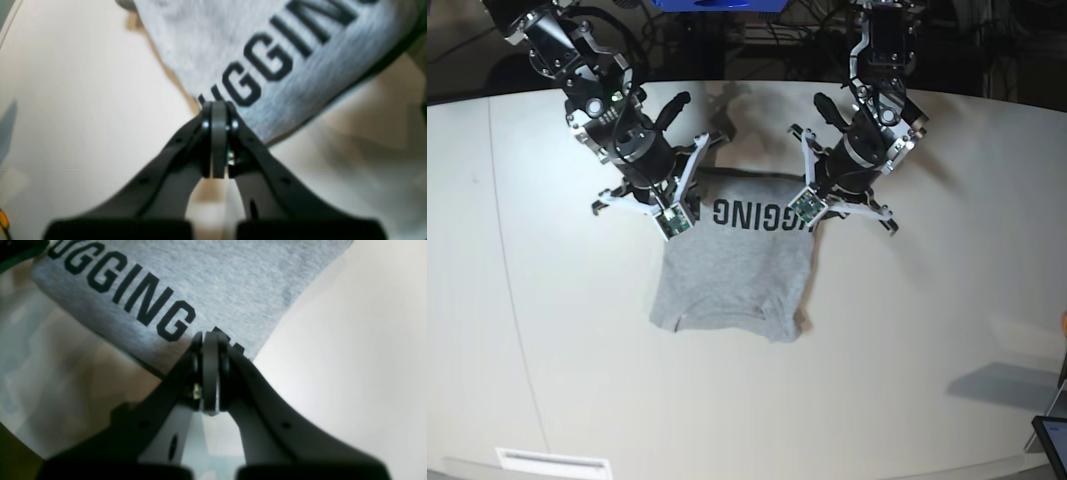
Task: Fold the T-shirt properly
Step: 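Grasp the lettered edge with both grippers and straighten it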
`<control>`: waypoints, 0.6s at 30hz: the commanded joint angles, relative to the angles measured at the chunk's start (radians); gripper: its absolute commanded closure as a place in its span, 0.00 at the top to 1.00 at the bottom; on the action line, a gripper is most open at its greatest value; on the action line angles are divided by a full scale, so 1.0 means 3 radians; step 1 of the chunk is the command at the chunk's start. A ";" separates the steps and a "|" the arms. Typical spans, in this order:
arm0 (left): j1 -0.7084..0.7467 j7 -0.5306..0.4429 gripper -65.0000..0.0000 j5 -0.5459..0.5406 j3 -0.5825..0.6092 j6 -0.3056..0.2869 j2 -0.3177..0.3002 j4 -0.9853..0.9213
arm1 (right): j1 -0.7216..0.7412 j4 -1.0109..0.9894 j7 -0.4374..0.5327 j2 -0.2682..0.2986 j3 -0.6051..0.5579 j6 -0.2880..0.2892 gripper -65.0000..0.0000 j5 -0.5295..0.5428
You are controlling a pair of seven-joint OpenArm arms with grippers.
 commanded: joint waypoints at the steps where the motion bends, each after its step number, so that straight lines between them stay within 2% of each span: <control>1: 0.0005 -0.0070 0.00 -0.0017 -0.0014 0.0030 0.0011 0.0057 | 0.0038 0.0054 0.0086 0.0005 0.0012 -0.0002 0.00 -0.0020; 6: 0.0010 -0.0070 0.00 -0.0017 -0.0019 0.0030 -0.0009 -0.0071 | 0.0038 0.0054 0.0086 0.0005 0.0012 -0.0002 0.00 -0.0020; 13: 0.0000 -0.0075 0.00 -0.0017 -0.0014 0.0030 -0.0004 -0.0634 | -0.0008 0.0054 0.0086 0.0010 0.0017 -0.0002 0.00 -0.0020; 18: 0.0010 -0.0075 0.00 -0.0017 -0.0019 0.0030 -0.0009 -0.0593 | -0.0013 0.0054 0.0086 0.0010 0.0017 -0.0002 0.00 -0.0020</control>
